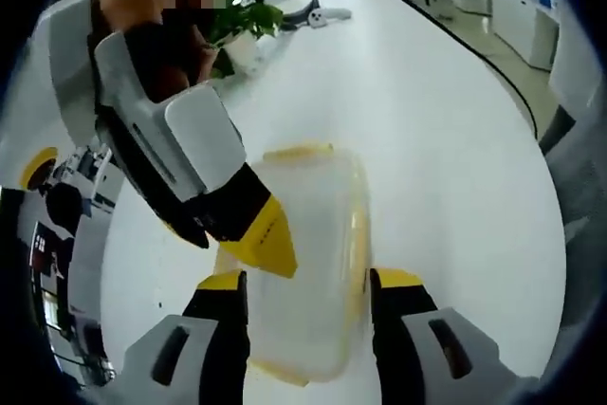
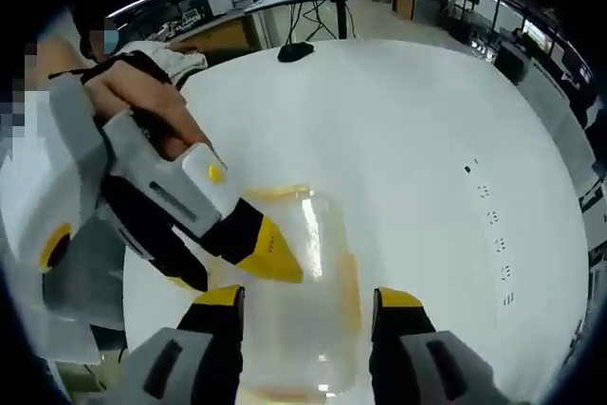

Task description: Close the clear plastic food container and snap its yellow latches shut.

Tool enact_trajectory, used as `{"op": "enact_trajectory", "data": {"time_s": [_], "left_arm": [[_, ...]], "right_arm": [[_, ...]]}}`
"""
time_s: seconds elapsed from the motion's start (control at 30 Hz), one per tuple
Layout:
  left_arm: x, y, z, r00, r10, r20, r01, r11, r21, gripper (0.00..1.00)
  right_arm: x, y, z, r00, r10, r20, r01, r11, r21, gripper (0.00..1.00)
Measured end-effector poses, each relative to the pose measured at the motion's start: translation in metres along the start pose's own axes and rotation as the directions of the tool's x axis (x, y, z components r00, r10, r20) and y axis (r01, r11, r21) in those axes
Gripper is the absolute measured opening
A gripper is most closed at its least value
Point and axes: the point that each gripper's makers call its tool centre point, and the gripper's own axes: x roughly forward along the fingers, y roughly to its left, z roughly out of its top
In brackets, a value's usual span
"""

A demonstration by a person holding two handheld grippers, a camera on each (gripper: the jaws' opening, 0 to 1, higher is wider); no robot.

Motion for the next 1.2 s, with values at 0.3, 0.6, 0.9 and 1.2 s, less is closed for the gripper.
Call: {"op": "enact_trajectory", "data": {"time_s": [0.3, 0.6, 0.9, 1.2], "left_arm": [[-0.004, -0.002, -0.009, 0.997, -0.073, -0.013, 0.073, 0.997, -0.017, 0.65], [-0.006, -0.001, -0.013, 0.995, -0.097, -0.023, 0.097, 0.995, -0.030, 0.70], [-0.006, 0.008, -0.021, 0.994, -0.095, -0.059, 0.098, 0.994, 0.044, 0.73], [-0.004, 0.014, -0.026, 0.992, -0.101, -0.070, 0.103, 0.994, 0.024, 0.77]], "right_arm": [[-0.002, 0.014, -0.008, 1.000, -0.003, 0.000, 0.003, 1.000, -0.014, 0.63], [-0.004, 0.022, -0.017, 1.000, -0.019, -0.013, 0.019, 0.999, -0.050, 0.68], [-0.005, 0.023, -0.032, 0.996, -0.060, -0.061, 0.052, 0.990, -0.128, 0.68], [-0.005, 0.024, -0.036, 0.995, -0.088, -0.053, 0.078, 0.984, -0.163, 0.71]]}}
